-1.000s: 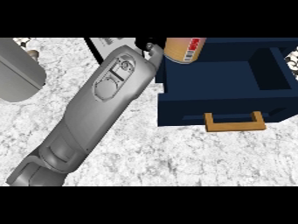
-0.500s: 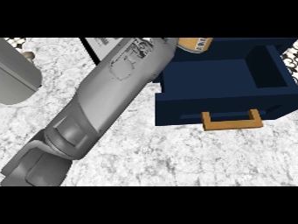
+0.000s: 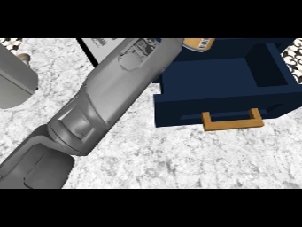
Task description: Pick up the can, place it into the drawer and close the drawer
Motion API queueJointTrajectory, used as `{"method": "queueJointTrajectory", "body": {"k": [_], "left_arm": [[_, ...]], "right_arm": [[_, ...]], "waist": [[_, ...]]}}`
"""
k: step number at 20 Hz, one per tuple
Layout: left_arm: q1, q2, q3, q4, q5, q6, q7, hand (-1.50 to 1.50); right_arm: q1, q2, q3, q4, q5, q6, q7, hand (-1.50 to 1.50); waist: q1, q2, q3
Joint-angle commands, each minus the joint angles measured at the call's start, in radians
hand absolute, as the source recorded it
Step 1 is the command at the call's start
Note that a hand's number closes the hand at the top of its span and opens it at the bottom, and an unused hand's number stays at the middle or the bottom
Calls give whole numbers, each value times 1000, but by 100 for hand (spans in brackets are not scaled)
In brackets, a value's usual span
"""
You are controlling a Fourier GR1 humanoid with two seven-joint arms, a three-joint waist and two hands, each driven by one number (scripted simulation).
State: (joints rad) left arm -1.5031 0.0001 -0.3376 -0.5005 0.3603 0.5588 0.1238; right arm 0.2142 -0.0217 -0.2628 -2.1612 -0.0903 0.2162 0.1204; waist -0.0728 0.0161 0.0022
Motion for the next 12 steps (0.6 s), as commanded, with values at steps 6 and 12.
{"method": "queueJointTrajectory", "body": {"k": [6, 12], "left_arm": [[44, 0, -96, 83, 70, 37, -123, 150], [57, 0, -195, 87, 107, 99, -129, 150]], "right_arm": [[-17, -11, -7, 30, 8, 1, -16, -150], [-74, -27, -15, 69, -5, -2, -5, -150]], "waist": [[-10, 2, 0], [-42, 12, 2]]}}
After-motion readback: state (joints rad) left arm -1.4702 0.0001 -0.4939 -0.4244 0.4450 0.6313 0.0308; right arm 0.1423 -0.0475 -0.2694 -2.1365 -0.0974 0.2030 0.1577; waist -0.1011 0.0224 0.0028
